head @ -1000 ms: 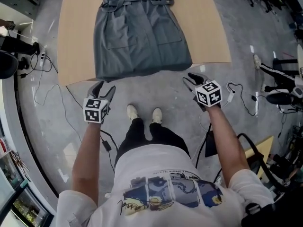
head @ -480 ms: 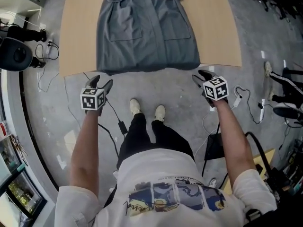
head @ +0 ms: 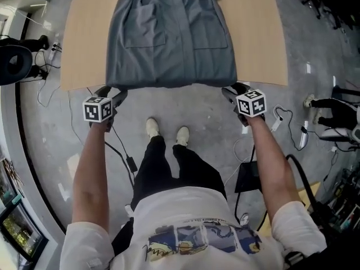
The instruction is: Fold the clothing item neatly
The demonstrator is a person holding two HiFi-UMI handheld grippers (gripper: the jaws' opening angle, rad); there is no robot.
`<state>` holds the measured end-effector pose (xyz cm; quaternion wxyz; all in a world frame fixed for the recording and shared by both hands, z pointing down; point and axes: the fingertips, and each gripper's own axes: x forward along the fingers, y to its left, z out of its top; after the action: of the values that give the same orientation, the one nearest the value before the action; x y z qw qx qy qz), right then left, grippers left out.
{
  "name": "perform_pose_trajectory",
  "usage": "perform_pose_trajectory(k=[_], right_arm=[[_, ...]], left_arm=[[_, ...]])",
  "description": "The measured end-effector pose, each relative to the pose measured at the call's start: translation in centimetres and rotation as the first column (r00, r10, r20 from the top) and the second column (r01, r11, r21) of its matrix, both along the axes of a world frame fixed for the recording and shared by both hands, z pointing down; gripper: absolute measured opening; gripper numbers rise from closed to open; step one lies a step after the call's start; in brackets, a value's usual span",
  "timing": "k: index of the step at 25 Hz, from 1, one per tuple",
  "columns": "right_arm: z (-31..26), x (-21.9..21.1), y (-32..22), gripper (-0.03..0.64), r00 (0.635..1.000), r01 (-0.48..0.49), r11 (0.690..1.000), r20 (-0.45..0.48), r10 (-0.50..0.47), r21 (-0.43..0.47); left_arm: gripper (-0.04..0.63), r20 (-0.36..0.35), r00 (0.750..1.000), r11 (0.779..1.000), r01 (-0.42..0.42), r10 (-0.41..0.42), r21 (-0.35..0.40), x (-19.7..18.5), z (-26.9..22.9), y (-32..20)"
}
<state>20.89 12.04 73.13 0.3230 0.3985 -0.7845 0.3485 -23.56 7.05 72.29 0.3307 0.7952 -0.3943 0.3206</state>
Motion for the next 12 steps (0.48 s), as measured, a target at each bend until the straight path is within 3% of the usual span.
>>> perform_pose_trajectory(k=[7,12], right_arm=[[0.5,-0.8,-1.1,0.184,0.999,-0.007,1.000,0.035,0.007,-0.010],[0.9,-0.3,-2.0,0.184,0.999,-0.025,1.000,0.036,0.025,0.011]], left_arm=[[0.354,-0.123,0.988,0.995,-0.099,0.098,-0.001,1.9,-0.1,-0.9],[0.348,-0.156,0.977,0.989,-0.150,0.149,0.003,3.0,0.0,-0.9]])
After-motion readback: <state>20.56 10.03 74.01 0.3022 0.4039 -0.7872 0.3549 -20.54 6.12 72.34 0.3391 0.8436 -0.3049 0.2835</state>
